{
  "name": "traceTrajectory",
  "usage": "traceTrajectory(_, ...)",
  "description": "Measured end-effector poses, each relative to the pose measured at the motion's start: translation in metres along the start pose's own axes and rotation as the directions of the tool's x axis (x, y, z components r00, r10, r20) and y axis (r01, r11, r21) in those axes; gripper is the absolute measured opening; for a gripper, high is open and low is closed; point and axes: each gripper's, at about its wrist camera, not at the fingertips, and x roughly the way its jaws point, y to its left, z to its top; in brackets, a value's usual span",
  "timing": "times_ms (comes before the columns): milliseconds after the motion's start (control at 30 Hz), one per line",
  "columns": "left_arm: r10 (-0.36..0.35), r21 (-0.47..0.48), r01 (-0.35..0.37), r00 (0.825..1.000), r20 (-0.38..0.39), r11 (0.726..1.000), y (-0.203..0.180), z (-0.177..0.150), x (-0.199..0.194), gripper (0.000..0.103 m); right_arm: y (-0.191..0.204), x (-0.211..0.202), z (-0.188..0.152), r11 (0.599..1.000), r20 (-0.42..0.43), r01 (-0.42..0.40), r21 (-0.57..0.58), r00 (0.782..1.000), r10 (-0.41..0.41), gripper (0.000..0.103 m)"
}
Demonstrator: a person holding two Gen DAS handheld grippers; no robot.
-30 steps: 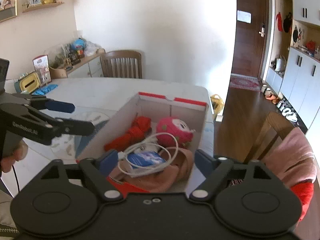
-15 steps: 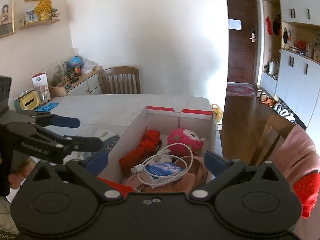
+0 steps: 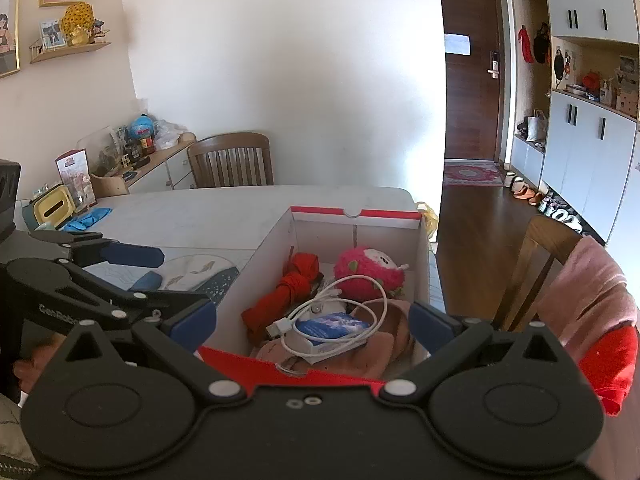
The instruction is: Organize objects
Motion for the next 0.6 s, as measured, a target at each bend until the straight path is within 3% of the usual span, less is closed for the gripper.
traceTrajectory(600, 0.038, 0.013, -0.038, 0.999, 0.011, 0.999, -0.0013, -0.0009, -0.0062, 0.103, 0.002, -0.0027, -0.0027, 1.0, 0.0, 0.021, 0.008, 1.0, -0.021, 0.102)
